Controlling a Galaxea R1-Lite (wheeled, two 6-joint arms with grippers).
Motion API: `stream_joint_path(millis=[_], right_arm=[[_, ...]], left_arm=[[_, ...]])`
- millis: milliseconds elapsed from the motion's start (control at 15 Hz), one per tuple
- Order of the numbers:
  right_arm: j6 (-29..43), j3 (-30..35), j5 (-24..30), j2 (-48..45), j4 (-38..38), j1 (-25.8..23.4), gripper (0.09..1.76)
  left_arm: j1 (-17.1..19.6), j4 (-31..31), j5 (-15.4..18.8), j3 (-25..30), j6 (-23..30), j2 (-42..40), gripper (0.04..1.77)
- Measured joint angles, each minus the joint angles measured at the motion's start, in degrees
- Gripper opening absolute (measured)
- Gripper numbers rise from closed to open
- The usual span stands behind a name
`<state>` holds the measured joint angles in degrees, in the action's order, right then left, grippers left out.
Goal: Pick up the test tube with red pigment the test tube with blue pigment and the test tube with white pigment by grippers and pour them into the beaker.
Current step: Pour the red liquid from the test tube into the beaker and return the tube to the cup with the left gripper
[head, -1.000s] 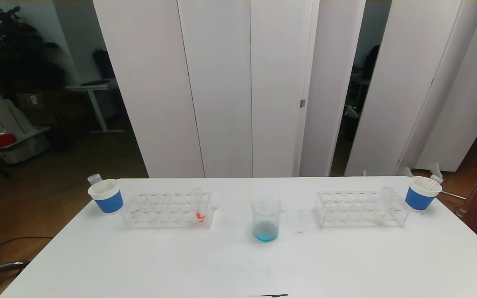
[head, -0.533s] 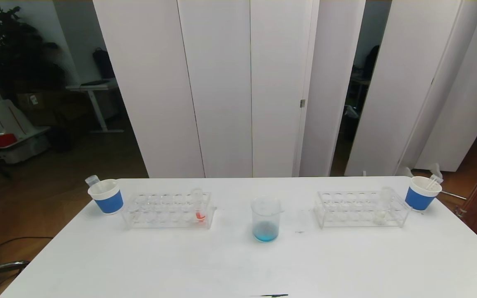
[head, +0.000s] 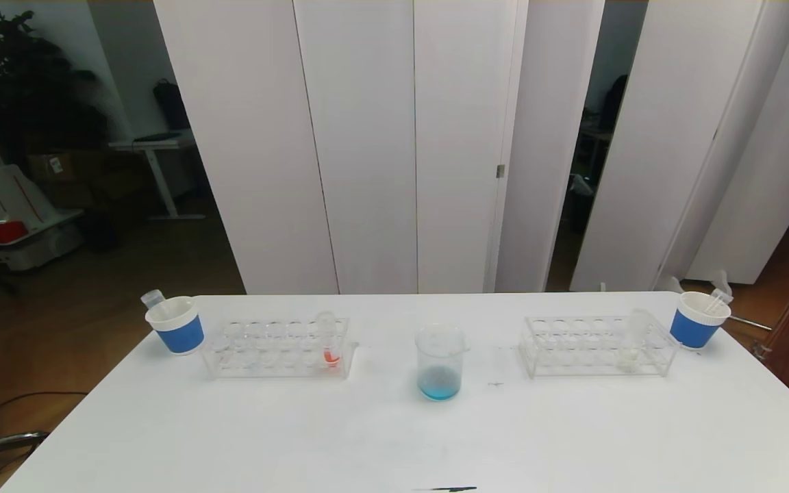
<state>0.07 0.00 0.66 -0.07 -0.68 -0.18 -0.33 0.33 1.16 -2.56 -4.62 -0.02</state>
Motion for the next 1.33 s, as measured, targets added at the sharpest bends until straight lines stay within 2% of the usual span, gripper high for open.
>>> stream_joint_path(millis=[200, 400, 867, 1133, 1333], right_arm=[[0.02, 0.00, 0.00, 0.00, 0.00, 0.00, 1.75], [0.02, 0.00, 0.02, 0.00, 0.00, 0.00, 1.75], [0.00, 0.00, 0.00, 0.00, 0.00, 0.00, 1.75], [0.02, 0.00, 0.02, 0.00, 0.00, 0.00, 1.75], [0.00, 0.00, 0.02, 0.00, 0.00, 0.00, 1.75]], left_arm=[[0.00, 0.02, 0.96, -4.71, 0.07, 0.49, 1.75], [-0.05, -0.09, 0.71, -10.72, 0.07, 4.92, 1.75], [-0.93, -3.91, -0.09, -28.81, 0.52, 27.14, 1.75], [-0.99, -10.24, 0.18, -33.21, 0.66, 39.90, 1.75], [-1.18, -12.34, 0.52, -35.72, 2.61, 48.90, 1.75]])
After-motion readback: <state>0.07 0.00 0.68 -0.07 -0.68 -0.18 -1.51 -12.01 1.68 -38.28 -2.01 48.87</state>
